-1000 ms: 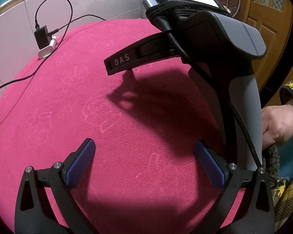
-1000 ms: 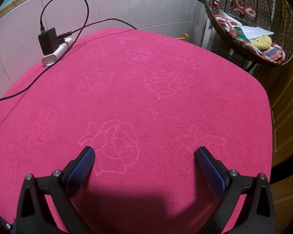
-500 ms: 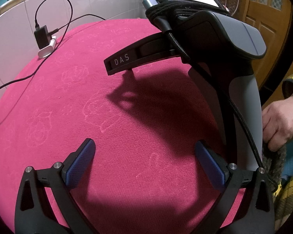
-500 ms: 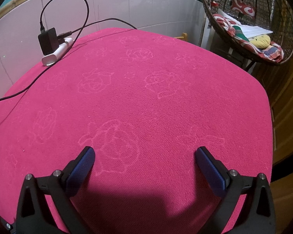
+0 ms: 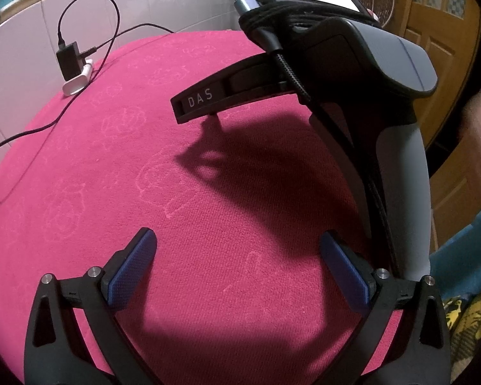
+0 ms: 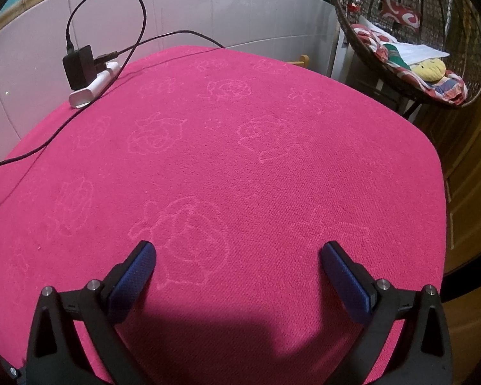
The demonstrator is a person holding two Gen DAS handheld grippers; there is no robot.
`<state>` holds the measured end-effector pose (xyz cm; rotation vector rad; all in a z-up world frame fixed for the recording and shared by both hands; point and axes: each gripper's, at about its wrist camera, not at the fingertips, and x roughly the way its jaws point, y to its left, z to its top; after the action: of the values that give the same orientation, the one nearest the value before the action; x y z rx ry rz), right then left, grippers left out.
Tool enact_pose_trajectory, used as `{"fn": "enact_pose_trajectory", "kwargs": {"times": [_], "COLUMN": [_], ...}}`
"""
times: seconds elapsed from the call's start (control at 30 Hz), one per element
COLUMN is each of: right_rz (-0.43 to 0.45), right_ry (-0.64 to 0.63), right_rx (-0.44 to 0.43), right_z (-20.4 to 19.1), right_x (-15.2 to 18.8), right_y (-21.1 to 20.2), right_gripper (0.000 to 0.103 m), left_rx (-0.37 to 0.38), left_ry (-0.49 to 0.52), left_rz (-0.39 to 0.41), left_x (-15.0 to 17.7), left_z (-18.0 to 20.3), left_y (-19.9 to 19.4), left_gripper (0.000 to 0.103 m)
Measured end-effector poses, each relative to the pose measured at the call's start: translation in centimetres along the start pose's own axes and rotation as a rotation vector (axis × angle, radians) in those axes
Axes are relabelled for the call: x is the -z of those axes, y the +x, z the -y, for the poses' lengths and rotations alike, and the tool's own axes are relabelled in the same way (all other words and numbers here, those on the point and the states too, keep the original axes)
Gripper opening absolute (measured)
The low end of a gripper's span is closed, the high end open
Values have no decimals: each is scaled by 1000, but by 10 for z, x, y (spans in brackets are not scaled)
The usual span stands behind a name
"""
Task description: Organize rigid objects
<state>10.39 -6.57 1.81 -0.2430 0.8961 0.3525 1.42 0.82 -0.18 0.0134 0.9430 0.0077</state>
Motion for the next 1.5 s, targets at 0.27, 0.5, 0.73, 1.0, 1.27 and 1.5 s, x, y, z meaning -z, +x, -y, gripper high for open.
{"fn": "enact_pose_trajectory", "kwargs": {"times": [0.27,0.5,0.73,1.0,1.27,1.5], "right_rz": [1,3,6,122,330,458], "right_ry": [-1,-1,-15,8,-20,-102], "right_rx": [-1,-2,-31,-222,-287,-240], "right_z": [0,-1,1,28,24,20], "right_x": [-1,0,0,4,-2,-5], "right_y": [1,1,1,-23,-70,-93], "right_gripper": [103,103,103,103,103,103], "left_rx": [7,11,18,22,26,31], "left_ry": [-4,-8,-13,-16,-19,-22], "left_rz": [-3,-2,-1,0,1,2], "left_x": [0,0,0,0,0,1], "left_z": [-1,-2,-2,-3,-3,-3], "left_y": [2,2,2,3,3,2], "left_gripper": [103,103,103,103,103,103]}}
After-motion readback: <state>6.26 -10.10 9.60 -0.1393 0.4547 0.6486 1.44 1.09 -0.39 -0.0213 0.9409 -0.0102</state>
